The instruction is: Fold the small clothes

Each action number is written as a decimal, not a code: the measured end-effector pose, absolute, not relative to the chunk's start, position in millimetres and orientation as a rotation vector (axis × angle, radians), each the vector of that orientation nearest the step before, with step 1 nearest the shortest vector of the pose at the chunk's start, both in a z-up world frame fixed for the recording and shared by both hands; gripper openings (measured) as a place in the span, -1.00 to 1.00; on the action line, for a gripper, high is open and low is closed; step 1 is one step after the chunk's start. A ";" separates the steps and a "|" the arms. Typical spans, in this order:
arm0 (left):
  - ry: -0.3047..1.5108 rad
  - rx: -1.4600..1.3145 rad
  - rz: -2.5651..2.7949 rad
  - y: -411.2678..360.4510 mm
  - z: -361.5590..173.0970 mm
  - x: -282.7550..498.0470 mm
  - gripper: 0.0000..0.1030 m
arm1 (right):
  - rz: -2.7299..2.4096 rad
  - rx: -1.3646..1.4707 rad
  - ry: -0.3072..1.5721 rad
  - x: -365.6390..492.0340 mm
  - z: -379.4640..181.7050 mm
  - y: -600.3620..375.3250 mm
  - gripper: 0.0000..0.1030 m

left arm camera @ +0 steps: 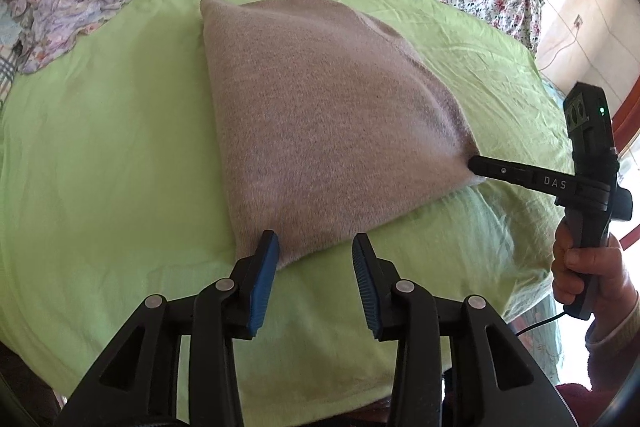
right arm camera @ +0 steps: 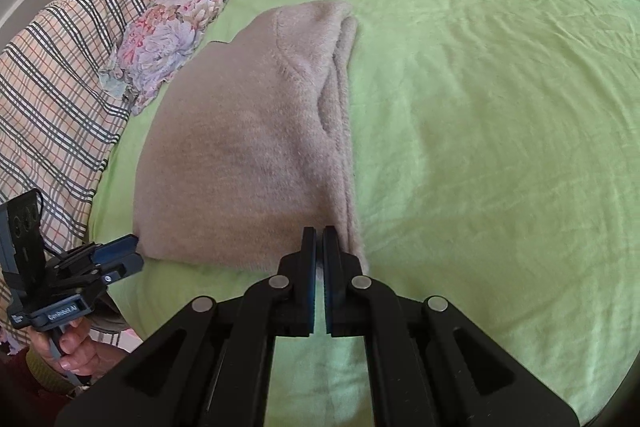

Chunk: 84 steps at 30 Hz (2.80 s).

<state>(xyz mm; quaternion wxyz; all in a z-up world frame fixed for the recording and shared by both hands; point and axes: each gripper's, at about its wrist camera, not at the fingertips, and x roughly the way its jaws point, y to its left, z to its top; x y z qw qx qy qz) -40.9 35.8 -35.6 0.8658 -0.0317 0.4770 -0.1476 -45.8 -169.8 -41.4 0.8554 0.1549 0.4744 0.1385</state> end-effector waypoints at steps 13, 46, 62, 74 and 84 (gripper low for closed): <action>0.960 -0.019 -0.155 57.4 -1.3 -66.2 0.35 | 0.251 0.300 0.965 -95.5 -10.7 -174.7 0.00; 0.921 0.085 0.024 56.1 14.2 -33.8 0.65 | 0.336 0.317 0.919 -63.9 8.6 -142.9 0.23; 0.993 -0.101 0.026 95.4 -5.4 55.7 0.69 | 0.353 0.552 0.979 63.4 -32.9 -167.5 0.05; 0.992 -0.011 -0.009 71.5 -22.4 70.0 0.79 | 0.293 0.400 0.979 66.7 -45.8 -154.9 -0.67; 0.988 -0.011 -0.002 74.2 -6.5 51.8 0.80 | 0.253 0.349 0.939 35.1 -8.4 -153.7 -0.50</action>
